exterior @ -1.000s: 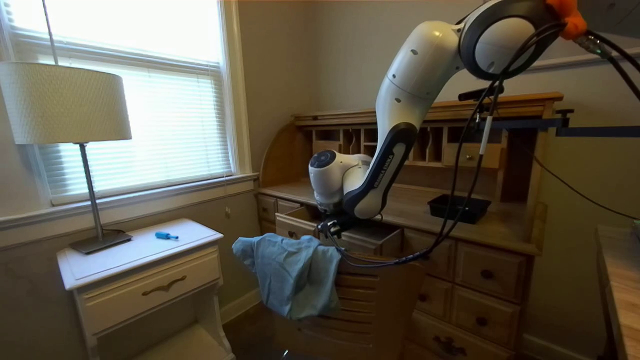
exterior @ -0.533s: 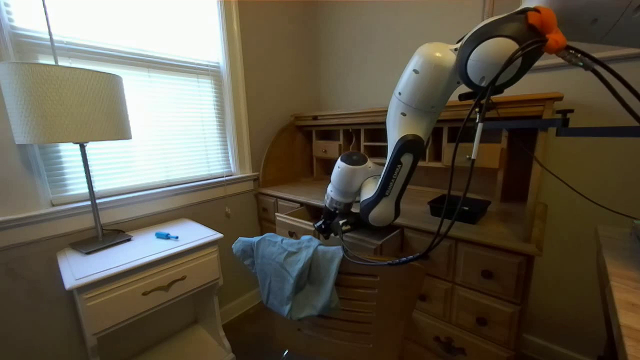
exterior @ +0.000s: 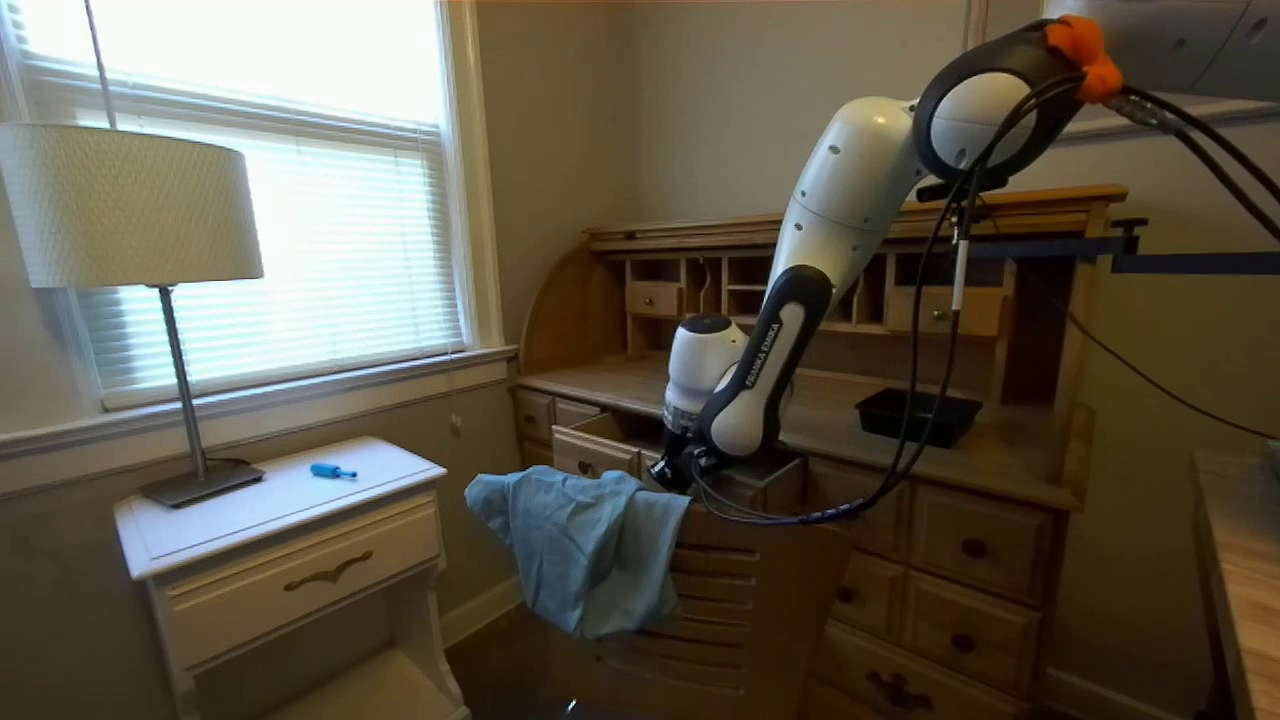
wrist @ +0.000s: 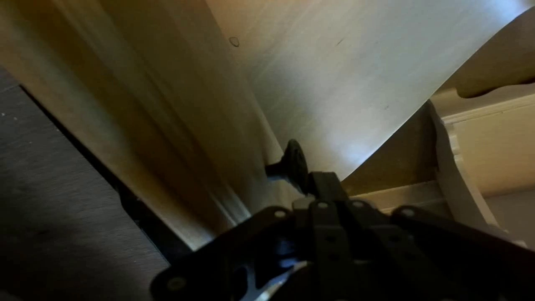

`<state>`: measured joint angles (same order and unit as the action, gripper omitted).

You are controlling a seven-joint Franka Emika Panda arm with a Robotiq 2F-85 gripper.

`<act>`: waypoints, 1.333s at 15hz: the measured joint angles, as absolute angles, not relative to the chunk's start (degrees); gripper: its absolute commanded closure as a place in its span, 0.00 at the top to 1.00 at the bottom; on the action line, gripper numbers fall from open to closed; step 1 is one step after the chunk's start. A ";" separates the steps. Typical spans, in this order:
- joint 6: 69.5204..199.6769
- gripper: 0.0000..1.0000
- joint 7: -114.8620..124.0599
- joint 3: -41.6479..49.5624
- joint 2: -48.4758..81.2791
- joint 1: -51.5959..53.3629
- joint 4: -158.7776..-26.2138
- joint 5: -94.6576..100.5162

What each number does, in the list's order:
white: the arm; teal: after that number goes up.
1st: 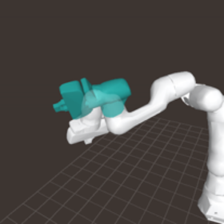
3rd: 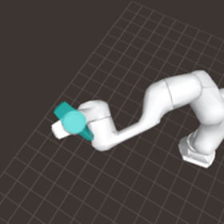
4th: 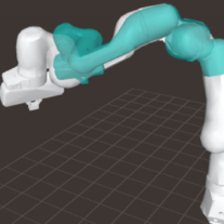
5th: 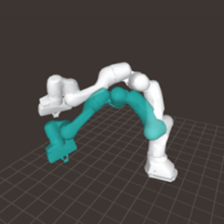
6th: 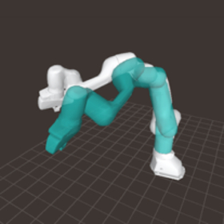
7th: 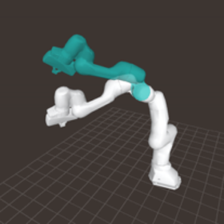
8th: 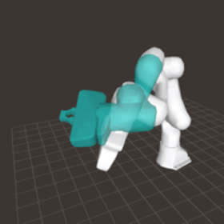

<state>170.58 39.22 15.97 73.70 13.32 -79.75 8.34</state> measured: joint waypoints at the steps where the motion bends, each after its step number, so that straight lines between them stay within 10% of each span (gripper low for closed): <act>1: 169.18 0.00 39.96 18.14 73.85 15.60 -79.72 6.48; 20: 149.15 0.00 56.97 27.97 74.70 26.39 -79.85 4.19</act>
